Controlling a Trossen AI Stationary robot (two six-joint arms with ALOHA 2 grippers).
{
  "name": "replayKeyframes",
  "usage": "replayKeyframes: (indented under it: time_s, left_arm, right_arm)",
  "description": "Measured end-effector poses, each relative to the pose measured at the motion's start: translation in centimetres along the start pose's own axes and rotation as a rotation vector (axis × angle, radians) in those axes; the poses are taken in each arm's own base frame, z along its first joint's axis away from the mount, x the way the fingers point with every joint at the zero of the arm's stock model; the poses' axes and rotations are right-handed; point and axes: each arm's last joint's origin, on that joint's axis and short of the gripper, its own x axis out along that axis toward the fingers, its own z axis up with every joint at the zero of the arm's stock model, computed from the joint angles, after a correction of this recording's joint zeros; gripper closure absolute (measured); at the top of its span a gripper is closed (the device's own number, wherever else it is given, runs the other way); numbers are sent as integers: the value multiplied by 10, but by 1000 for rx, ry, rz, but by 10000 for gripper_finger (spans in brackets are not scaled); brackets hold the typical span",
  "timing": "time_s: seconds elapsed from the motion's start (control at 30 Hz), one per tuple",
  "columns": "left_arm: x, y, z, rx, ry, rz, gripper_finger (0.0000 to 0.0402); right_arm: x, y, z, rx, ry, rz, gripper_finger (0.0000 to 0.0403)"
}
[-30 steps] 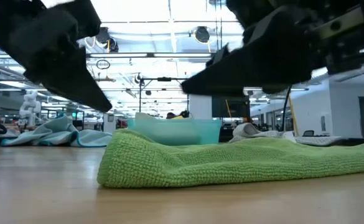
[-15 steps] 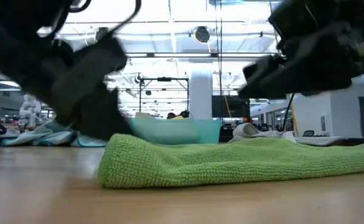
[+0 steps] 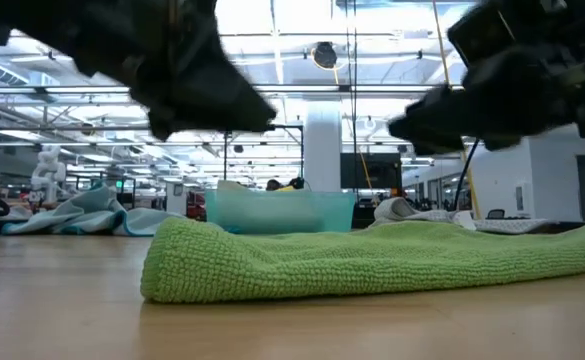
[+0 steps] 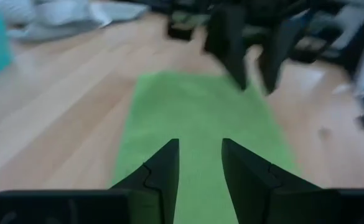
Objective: Fold microfiber towels
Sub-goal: Fold the green microfiber cloth
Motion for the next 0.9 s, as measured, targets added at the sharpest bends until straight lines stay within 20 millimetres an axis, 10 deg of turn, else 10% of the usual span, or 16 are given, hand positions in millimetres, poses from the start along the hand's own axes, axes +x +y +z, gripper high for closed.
replayKeyframes:
  time_s: [0.57,0.9]
  left_arm:
    - [26,-7,-81,29,153,-20,280]
    - [23,-8,-83,89,192,-34,280]
  right_arm:
    - [30,-2,-45,-15,178,-12,395]
    - [34,-1,-62,79,170,-15,402]
